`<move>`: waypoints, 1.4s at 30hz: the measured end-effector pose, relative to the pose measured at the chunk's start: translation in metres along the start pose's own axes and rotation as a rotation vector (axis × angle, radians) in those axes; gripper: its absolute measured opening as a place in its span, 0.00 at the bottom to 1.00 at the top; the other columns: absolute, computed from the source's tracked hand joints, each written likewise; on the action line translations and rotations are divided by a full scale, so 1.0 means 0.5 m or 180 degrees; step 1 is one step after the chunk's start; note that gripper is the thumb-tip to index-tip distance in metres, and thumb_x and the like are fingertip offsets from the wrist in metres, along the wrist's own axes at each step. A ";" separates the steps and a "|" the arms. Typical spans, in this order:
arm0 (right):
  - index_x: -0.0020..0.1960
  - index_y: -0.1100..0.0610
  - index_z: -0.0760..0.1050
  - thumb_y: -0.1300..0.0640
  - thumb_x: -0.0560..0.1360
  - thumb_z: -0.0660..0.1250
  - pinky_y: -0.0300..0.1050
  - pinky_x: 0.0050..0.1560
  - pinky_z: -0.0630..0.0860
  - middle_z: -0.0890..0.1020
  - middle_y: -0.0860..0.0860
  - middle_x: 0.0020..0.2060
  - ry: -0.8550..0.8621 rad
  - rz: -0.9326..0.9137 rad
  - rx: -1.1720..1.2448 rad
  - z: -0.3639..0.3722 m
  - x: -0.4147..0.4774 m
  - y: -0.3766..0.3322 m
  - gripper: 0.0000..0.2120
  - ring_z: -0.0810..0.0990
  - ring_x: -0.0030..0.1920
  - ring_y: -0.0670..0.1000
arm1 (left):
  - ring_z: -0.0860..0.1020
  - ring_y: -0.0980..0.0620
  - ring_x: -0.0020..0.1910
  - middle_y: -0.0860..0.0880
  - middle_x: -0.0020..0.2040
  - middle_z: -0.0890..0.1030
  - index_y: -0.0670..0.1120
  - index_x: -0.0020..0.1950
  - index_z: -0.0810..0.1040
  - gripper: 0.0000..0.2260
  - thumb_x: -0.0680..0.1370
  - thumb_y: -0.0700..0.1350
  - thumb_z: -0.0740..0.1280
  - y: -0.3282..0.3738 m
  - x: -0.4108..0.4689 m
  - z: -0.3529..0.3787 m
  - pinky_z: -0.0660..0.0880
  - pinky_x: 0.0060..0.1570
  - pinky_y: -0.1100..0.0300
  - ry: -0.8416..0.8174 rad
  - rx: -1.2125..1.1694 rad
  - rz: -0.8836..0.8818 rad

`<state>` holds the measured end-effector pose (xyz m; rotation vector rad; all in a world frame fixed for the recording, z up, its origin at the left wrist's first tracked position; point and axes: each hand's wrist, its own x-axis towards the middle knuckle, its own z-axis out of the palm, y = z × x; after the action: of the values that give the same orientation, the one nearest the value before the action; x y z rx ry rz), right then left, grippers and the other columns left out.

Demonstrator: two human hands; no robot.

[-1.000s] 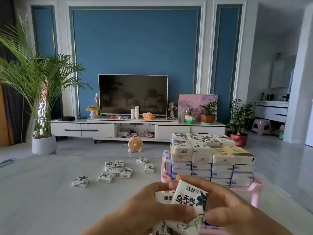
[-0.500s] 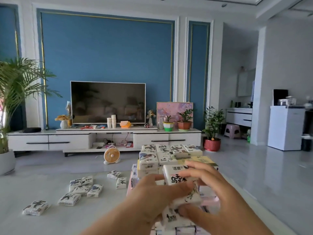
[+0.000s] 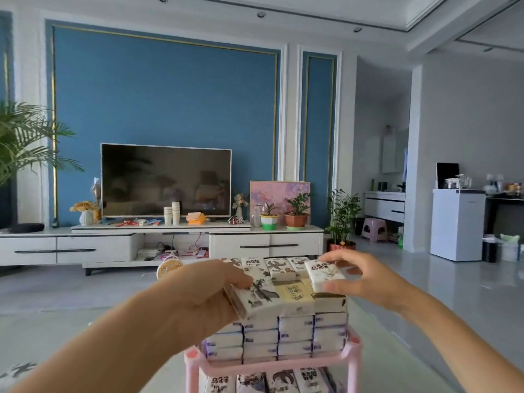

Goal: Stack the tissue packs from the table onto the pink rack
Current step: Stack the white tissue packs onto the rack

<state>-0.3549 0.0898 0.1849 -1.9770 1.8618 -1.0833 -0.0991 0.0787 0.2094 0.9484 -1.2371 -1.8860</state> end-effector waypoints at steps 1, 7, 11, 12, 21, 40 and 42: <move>0.57 0.43 0.73 0.50 0.68 0.73 0.26 0.50 0.63 0.73 0.36 0.56 -0.0069 0.0016 -0.0061 0.003 0.007 0.007 0.19 0.71 0.59 0.41 | 0.79 0.39 0.42 0.33 0.47 0.80 0.34 0.46 0.70 0.02 0.76 0.31 0.62 0.001 0.003 -0.006 0.78 0.25 0.55 0.0001 0.0005 0.0110; 0.63 0.46 0.71 0.49 0.72 0.70 0.25 0.46 0.65 0.69 0.42 0.63 -0.0358 0.0088 -0.0169 0.022 0.019 0.016 0.21 0.65 0.61 0.42 | 0.79 0.36 0.51 0.30 0.50 0.79 0.31 0.44 0.72 0.06 0.70 0.27 0.66 0.021 0.006 -0.014 0.79 0.39 0.46 0.0452 -0.0268 0.0310; 0.66 0.36 0.64 0.39 0.69 0.68 0.42 0.68 0.59 0.62 0.38 0.71 -0.0227 -0.0139 -0.0267 0.021 -0.002 -0.005 0.27 0.58 0.70 0.41 | 0.81 0.37 0.40 0.29 0.44 0.80 0.31 0.49 0.72 0.11 0.67 0.27 0.67 0.020 0.001 0.000 0.78 0.29 0.46 0.0255 -0.0066 0.0323; 0.64 0.31 0.63 0.35 0.65 0.68 0.42 0.67 0.61 0.63 0.34 0.69 -0.0221 -0.0241 -0.0012 0.015 -0.015 -0.028 0.30 0.60 0.70 0.40 | 0.81 0.37 0.39 0.29 0.43 0.81 0.31 0.49 0.72 0.11 0.68 0.27 0.67 0.020 0.002 0.007 0.78 0.29 0.47 0.0231 -0.0009 0.0323; 0.64 0.38 0.69 0.42 0.64 0.73 0.37 0.66 0.65 0.72 0.31 0.60 -0.0473 -0.1158 -0.0240 0.005 -0.041 -0.156 0.29 0.68 0.62 0.32 | 0.82 0.42 0.48 0.36 0.50 0.81 0.33 0.51 0.76 0.11 0.70 0.32 0.71 0.028 0.055 0.061 0.80 0.42 0.55 0.0182 0.0529 0.0540; 0.69 0.45 0.66 0.47 0.69 0.73 0.37 0.67 0.61 0.69 0.40 0.67 -0.0640 -0.0483 -0.0937 0.050 0.066 -0.067 0.31 0.65 0.67 0.40 | 0.74 0.51 0.39 0.49 0.38 0.76 0.43 0.46 0.73 0.15 0.82 0.51 0.53 -0.018 0.136 -0.077 0.69 0.40 0.57 0.1964 0.2734 0.2093; 0.67 0.45 0.68 0.47 0.70 0.71 0.37 0.67 0.61 0.70 0.39 0.66 -0.0522 -0.0480 -0.0797 0.046 0.060 -0.060 0.27 0.66 0.66 0.39 | 0.73 0.52 0.38 0.50 0.38 0.75 0.43 0.47 0.72 0.15 0.82 0.51 0.52 -0.026 0.141 -0.083 0.68 0.41 0.57 0.1855 0.2657 0.2022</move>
<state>-0.3195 0.0597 0.1978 -2.2994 1.8628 -0.7244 -0.1012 0.0054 0.1712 1.1957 -1.6863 -0.5108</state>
